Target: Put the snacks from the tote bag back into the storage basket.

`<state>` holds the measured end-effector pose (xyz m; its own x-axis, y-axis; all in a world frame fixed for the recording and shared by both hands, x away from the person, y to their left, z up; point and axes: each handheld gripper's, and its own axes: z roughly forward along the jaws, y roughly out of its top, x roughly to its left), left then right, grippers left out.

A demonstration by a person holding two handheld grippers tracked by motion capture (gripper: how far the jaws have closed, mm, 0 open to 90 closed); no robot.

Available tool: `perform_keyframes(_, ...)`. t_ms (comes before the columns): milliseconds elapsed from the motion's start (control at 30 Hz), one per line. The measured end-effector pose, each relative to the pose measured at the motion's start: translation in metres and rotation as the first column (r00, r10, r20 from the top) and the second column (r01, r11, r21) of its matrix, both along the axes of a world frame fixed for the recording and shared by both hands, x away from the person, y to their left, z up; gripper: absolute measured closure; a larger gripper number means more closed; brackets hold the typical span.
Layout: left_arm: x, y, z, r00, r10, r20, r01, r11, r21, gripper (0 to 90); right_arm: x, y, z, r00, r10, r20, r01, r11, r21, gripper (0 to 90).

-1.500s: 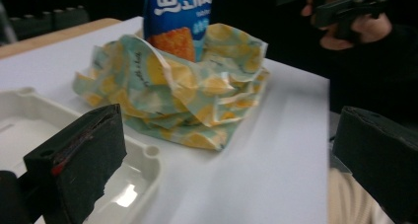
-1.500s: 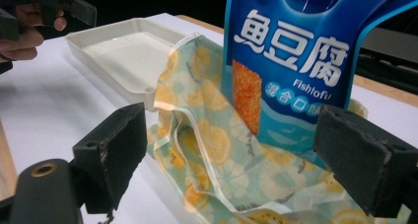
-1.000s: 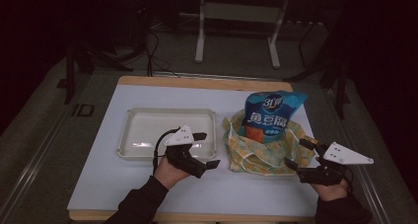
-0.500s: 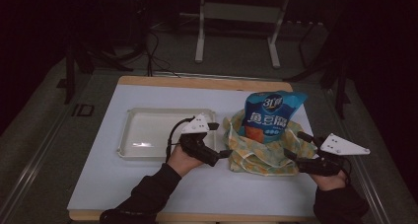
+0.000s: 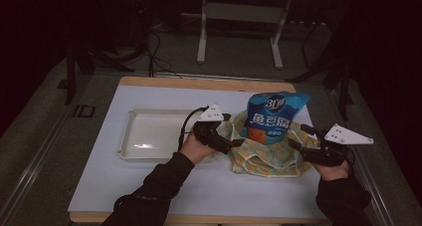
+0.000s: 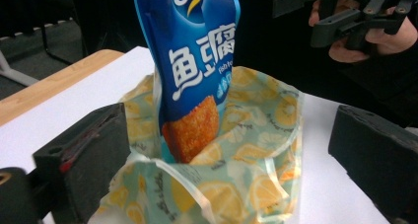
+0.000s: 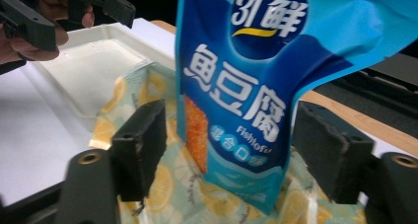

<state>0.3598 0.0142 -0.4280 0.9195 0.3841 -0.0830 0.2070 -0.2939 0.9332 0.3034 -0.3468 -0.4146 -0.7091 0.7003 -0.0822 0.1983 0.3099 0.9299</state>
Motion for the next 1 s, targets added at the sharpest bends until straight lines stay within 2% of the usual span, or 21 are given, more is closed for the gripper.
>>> perform_keyframes(100, 0.005, -0.005, 0.001, 0.9997, 0.026, -0.002, -0.026, 0.9997, 0.006, 13.6, 0.005, -0.001, -0.001, 0.9999, -0.015, -0.008, 0.015, 1.0, 0.007, 31.6)
perform_keyframes(167, 0.005, -0.005, 0.001, 0.9997, 0.026, -0.002, -0.026, 0.9997, 0.006, 13.7, 0.006, -0.001, -0.002, 0.9996, -0.027, -0.01, 0.027, 1.0, 0.002, 31.6)
perform_keyframes(200, 0.008, -0.008, 0.001, 0.9988, 0.045, 0.021, -0.045, 0.9989, 0.013, 13.7, 0.006, -0.001, -0.002, 0.9996, -0.027, -0.01, 0.027, 1.0, 0.002, 32.0)
perform_keyframes(233, 0.01, -0.01, 0.001, 0.9987, 0.047, 0.022, -0.047, 0.9987, 0.016, 21.4, 0.013, -0.002, -0.005, 0.9983, -0.056, -0.013, 0.056, 0.998, -0.008, 34.0)
perform_keyframes(267, 0.015, -0.013, 0.001, 0.9987, 0.051, 0.006, -0.051, 0.9986, 0.016, 21.5, 0.015, -0.002, -0.005, 0.9981, -0.06, -0.016, 0.06, 0.998, -0.009, 35.0)
perform_keyframes(300, 0.017, -0.014, 0.001, 0.9969, 0.077, 0.013, -0.078, 0.9966, 0.029, 23.1, 0.018, -0.003, -0.006, 0.9977, -0.067, -0.013, 0.067, 0.998, -0.013, 36.1)
perform_keyframes(433, 0.025, -0.019, 0.001, 0.9955, 0.095, 0.005, -0.095, 0.9953, 0.018, 24.9, 0.028, -0.003, -0.008, 0.9966, -0.078, -0.027, 0.078, 0.997, -0.011, 38.7)
perform_keyframes(633, 0.035, -0.027, -0.002, 0.9973, 0.074, -0.002, -0.074, 0.9972, 0.011, 37.2, 0.041, 0.001, -0.01, 0.9962, -0.077, -0.041, 0.077, 0.997, -0.011, 42.1)
perform_keyframes(800, 0.041, -0.034, -0.004, 0.998, 0.062, -0.009, -0.062, 0.9977, 0.026, 42.8, 0.05, 0.003, -0.011, 0.9946, -0.089, -0.053, 0.089, 0.996, -0.013, 44.5)
perform_keyframes(867, 0.043, -0.037, -0.005, 0.9974, 0.072, -0.008, -0.071, 0.9968, 0.037, 44.0, 0.053, 0.003, -0.011, 0.9944, -0.086, -0.062, 0.086, 0.996, -0.002, 45.4)
perform_keyframes(1000, 0.049, -0.04, -0.007, 0.9967, 0.078, -0.02, -0.078, 0.9965, 0.032, 48.1, 0.058, 0.005, -0.014, 0.9933, -0.089, -0.073, 0.089, 0.996, -0.003, 47.6)
